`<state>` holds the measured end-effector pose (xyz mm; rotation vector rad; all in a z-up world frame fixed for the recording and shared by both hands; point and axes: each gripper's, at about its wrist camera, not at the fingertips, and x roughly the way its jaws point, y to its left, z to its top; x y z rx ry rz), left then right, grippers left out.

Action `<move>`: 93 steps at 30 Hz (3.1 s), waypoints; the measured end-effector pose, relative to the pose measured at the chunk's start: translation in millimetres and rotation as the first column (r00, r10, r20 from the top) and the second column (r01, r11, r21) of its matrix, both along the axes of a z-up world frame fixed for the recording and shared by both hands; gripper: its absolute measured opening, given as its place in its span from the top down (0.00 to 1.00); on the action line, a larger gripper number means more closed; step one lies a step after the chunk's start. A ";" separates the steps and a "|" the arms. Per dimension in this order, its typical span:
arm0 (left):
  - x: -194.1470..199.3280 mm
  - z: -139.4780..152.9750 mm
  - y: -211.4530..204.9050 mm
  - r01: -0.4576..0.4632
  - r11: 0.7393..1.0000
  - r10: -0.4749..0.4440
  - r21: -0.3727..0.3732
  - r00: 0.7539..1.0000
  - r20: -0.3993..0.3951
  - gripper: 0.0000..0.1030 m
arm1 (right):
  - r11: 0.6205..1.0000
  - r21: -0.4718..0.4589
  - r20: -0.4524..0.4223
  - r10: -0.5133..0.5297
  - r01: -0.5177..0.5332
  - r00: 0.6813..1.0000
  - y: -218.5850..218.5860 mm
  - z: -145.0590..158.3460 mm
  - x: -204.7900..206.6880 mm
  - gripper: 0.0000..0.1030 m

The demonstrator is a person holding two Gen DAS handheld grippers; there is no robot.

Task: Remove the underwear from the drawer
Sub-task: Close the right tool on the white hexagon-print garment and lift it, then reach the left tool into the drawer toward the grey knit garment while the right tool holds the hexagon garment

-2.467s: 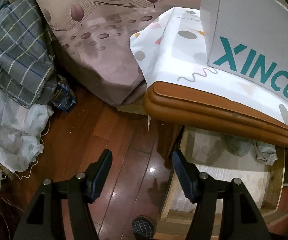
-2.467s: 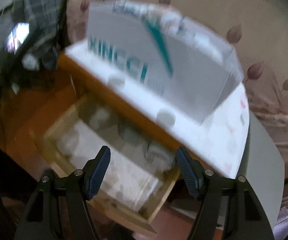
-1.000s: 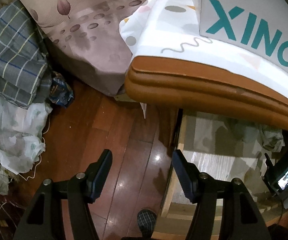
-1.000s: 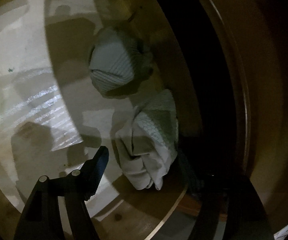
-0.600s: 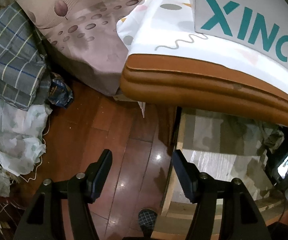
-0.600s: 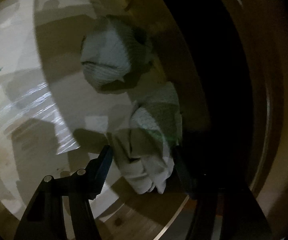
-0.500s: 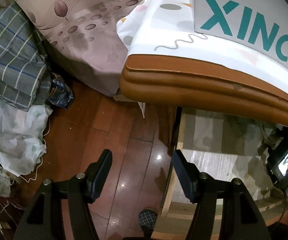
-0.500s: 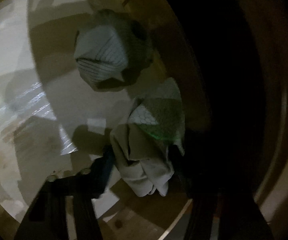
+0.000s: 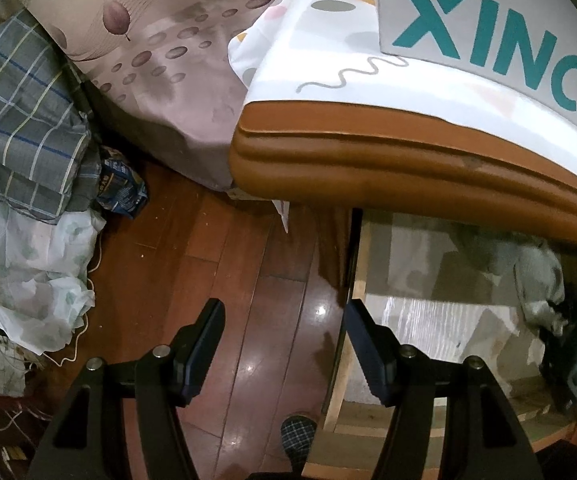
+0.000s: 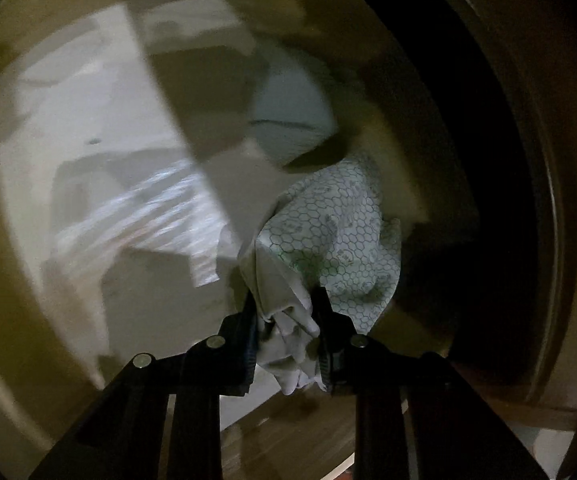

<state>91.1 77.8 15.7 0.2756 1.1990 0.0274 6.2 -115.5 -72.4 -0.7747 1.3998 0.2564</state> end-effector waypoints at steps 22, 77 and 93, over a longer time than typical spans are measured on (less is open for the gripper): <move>0.3 -7.6 -6.0 0.030 0.999 -0.030 0.024 0.999 -0.027 0.38 | 0.986 0.155 -0.021 -0.062 0.064 0.998 -1.3 -2.8 33.3 0.25; -65.8 -92.3 -107.4 0.515 0.575 -0.638 0.635 0.769 -0.046 0.38 | 0.534 0.516 -0.065 -0.755 0.670 0.652 -67.6 72.9 -18.0 0.71; -80.0 -131.7 -122.1 0.638 0.032 -0.923 0.769 0.314 -0.221 0.38 | 0.425 0.611 -0.044 -0.825 0.668 0.564 -88.7 114.7 -37.3 0.70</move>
